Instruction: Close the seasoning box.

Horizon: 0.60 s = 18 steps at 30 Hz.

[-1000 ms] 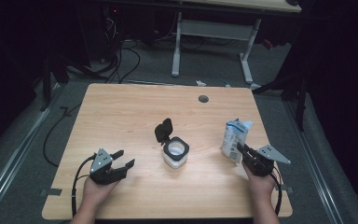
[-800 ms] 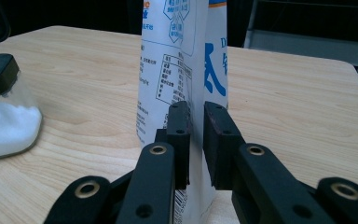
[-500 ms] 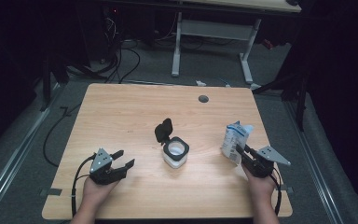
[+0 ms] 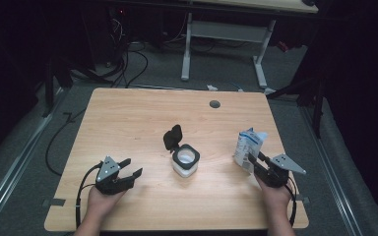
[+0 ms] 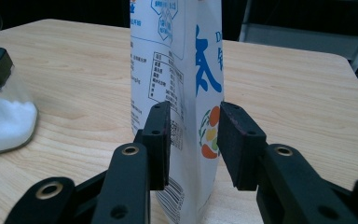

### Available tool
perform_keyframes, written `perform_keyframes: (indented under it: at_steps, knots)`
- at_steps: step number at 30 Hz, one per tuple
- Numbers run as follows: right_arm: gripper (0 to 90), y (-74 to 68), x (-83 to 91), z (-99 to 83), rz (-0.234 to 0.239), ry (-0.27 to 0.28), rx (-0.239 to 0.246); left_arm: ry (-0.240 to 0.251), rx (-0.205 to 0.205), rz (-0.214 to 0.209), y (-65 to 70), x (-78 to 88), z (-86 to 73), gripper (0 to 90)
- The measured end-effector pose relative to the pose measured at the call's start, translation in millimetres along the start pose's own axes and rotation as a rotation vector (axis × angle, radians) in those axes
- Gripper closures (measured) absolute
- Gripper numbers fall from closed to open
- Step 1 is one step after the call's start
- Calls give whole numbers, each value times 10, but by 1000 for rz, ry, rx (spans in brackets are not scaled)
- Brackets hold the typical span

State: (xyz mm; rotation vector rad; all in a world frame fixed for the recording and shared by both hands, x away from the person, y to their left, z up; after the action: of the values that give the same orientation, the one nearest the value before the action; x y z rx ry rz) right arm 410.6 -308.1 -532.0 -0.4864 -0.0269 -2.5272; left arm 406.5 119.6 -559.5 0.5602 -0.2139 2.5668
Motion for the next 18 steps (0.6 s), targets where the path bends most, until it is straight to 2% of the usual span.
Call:
perform_keyframes:
  at_steps: [8,14,18]
  knots:
    - [635,-6,25,-20,-7,-13,-5,-13,-9,-1,13,-13,-11,419]
    - [629,-17,59,-64,-17,-34,-5,-18,20,4,-2,-15,4,438]
    - [624,-30,89,-62,-22,-31,-2,-27,14,9,-6,-22,11,441]
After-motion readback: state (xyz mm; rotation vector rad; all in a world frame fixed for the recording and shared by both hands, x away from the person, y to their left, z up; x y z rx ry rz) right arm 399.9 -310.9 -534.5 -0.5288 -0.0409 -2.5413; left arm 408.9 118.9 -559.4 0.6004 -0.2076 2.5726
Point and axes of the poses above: each handheld gripper's, and its own axes: x roughly backward along the jaws, z roughly out of its top, y roughly to its right, the point moved 9 cm from there along -x, roughly forward along the jaws, and after that the axes turned 13 degrees about z, right-handed, at the moved point
